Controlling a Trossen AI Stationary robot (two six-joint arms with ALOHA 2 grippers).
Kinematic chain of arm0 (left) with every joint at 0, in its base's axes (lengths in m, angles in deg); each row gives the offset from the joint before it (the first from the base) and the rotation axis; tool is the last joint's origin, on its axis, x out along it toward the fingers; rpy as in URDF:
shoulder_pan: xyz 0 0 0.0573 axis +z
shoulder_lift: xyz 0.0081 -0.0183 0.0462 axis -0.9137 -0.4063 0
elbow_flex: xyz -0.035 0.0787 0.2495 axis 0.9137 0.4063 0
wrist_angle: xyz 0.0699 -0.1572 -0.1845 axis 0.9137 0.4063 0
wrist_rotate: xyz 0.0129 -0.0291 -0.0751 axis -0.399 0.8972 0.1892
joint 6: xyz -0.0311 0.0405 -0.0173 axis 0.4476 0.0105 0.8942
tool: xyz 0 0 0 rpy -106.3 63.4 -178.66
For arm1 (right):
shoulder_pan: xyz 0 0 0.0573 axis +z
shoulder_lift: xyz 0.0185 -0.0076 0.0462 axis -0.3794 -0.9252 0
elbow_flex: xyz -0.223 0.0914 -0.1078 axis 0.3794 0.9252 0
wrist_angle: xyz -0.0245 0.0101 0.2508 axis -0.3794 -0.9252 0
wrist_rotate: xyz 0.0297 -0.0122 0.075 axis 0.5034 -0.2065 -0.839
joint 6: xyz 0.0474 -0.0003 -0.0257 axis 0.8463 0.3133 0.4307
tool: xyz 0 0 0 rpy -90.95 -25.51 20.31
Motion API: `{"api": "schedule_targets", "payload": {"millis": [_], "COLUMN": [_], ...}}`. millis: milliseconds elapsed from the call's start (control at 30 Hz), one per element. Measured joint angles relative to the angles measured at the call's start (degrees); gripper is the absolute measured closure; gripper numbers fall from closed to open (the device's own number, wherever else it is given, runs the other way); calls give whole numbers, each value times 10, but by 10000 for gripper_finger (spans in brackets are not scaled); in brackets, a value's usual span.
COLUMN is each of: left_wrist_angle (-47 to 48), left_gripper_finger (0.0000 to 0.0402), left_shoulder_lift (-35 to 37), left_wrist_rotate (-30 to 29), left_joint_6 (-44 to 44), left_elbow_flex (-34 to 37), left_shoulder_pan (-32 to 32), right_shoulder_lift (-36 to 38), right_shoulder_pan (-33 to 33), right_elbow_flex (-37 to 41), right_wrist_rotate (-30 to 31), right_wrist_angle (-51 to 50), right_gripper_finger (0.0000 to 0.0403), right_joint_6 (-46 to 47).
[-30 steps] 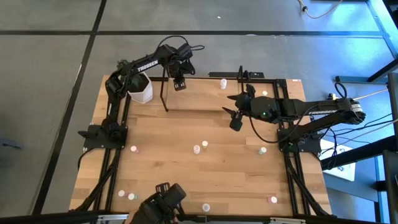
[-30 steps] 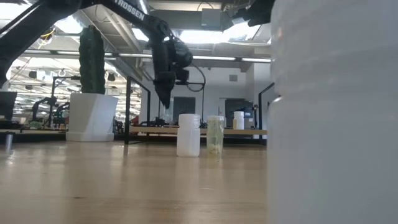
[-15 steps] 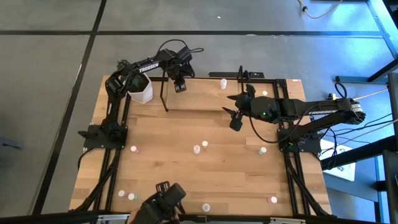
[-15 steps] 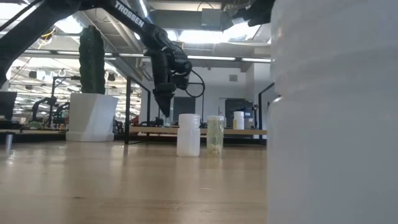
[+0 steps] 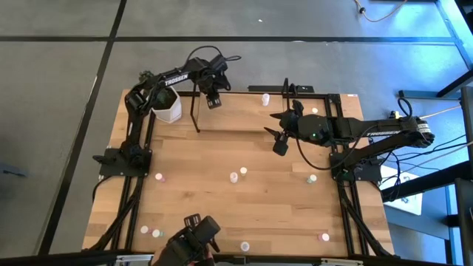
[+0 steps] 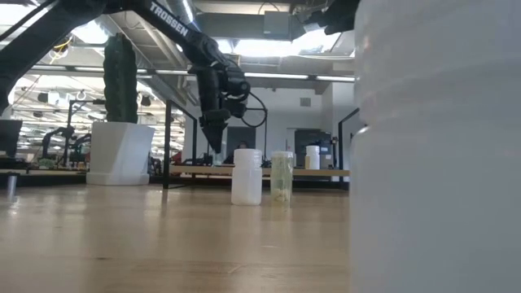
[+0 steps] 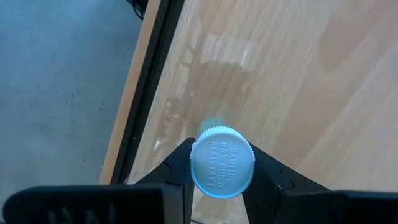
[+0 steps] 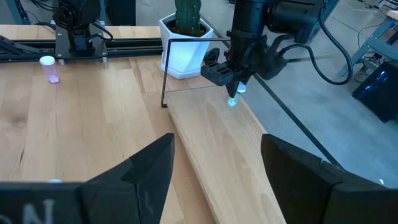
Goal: Pick and place medicine bottles onto shelf by color
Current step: Put the top left blue pill bottle on the shelf
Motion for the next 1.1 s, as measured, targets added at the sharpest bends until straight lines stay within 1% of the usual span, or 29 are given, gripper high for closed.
{"api": "schedule_targets", "payload": {"millis": [133,233,367,500,867,1100], "left_wrist_angle": [0,-2,-13,-23,-26,-22], "left_gripper_finger": [314,304,286,277,246,207], "left_shoulder_lift": [0,0,0,-1,-1,0], "left_wrist_rotate": [0,0,0,8,5,-14], "left_joint_6": [1,1,1,10,11,11], "left_elbow_flex": [0,2,24,49,50,40], "left_shoulder_pan": [0,0,0,0,0,0], "right_shoulder_lift": [0,0,0,0,0,0], "right_shoulder_pan": [0,0,0,0,0,0], "right_elbow_flex": [0,0,0,0,0,0], "right_wrist_rotate": [0,0,0,0,0,0], "right_wrist_angle": [0,0,0,0,0,0], "right_gripper_finger": [162,162,162,162,162,162], "right_joint_6": [0,0,0,0,0,0]}}
